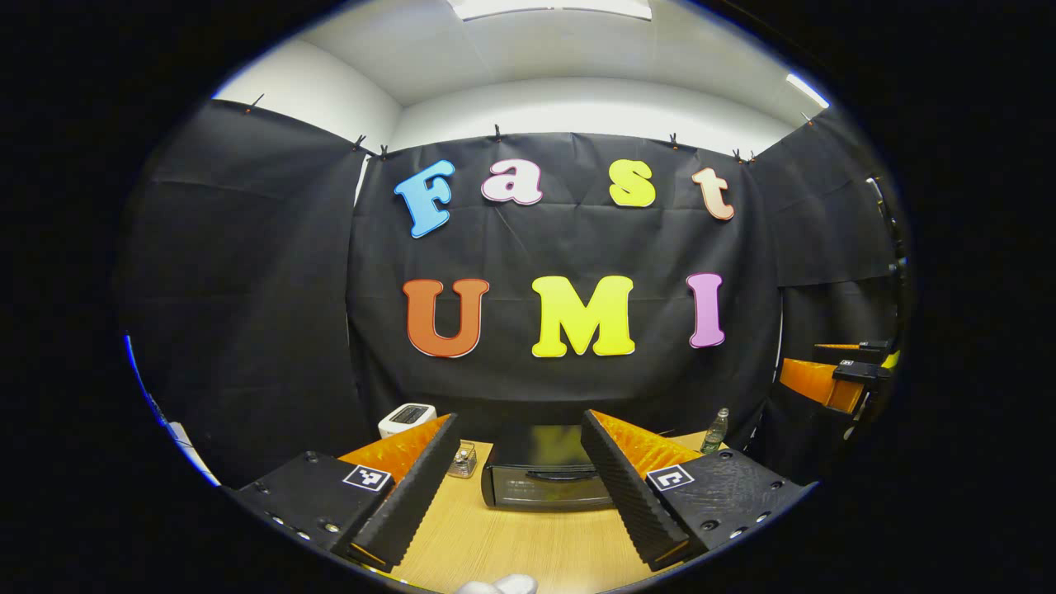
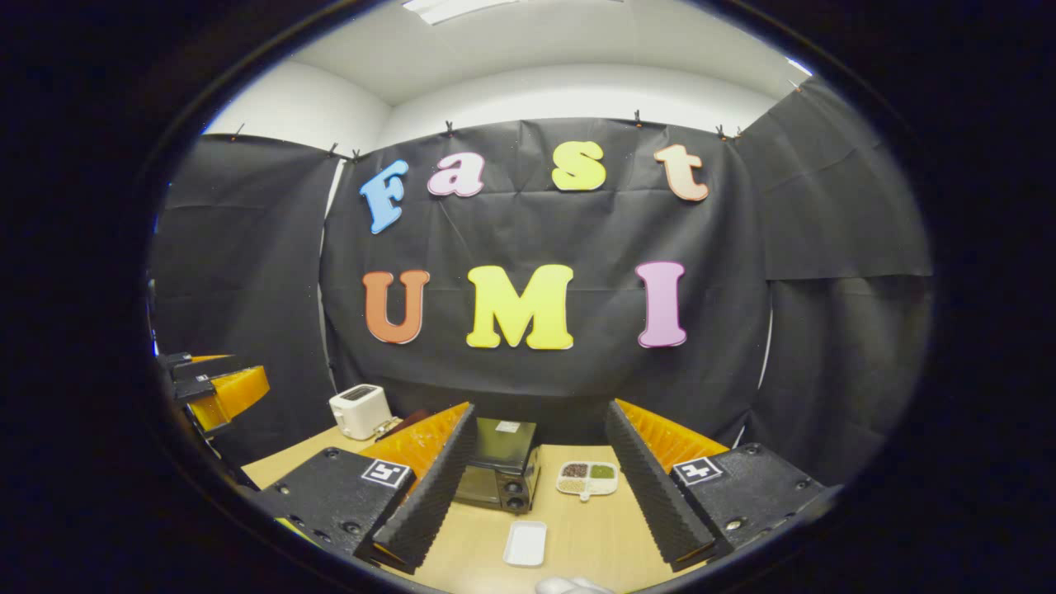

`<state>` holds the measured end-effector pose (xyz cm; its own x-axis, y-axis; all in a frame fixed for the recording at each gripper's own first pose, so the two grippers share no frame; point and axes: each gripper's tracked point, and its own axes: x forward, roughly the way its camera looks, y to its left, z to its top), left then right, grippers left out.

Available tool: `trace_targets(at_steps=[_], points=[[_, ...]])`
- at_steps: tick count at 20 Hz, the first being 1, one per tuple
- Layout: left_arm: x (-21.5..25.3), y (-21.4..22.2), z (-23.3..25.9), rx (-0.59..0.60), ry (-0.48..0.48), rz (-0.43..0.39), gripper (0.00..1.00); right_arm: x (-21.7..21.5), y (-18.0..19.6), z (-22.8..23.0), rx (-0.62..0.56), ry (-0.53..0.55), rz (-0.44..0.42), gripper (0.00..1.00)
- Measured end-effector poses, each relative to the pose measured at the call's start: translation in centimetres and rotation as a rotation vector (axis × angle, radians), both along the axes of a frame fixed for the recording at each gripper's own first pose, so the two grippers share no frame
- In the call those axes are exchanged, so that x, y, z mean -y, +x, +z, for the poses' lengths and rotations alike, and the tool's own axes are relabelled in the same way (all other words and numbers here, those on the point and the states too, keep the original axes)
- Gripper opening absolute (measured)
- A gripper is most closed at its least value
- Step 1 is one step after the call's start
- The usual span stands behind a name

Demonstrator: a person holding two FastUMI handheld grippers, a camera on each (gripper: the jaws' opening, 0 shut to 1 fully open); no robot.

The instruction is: Open the electric oven with the left hand, put the food in, and close the electric oven.

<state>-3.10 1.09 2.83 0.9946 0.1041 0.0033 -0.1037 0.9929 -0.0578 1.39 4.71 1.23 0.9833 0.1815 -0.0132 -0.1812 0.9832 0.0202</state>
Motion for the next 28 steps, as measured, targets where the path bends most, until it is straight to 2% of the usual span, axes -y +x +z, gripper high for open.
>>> trace_targets(at_steps=[14,15,16,28], points=[[0.6,1.3,0.0,0.017,0.001,-0.055,0.96,1.4,-0.7,-0.3,-0.005,-0.008,-0.113,0.90],[0.7,1.4,-0.2,0.012,0.003,-0.059,0.96,1.4,-0.7,-0.2,-0.002,-0.010,-0.114,1.00],[0.8,1.5,-0.3,0.004,0.003,-0.066,0.96,1.5,-0.7,-0.2,0.000,-0.012,-0.120,0.90],[1.5,1.5,-0.3,0.013,0.007,-0.059,0.97,2.0,0.3,-1.6,-0.020,-0.001,-0.113,0.90]])
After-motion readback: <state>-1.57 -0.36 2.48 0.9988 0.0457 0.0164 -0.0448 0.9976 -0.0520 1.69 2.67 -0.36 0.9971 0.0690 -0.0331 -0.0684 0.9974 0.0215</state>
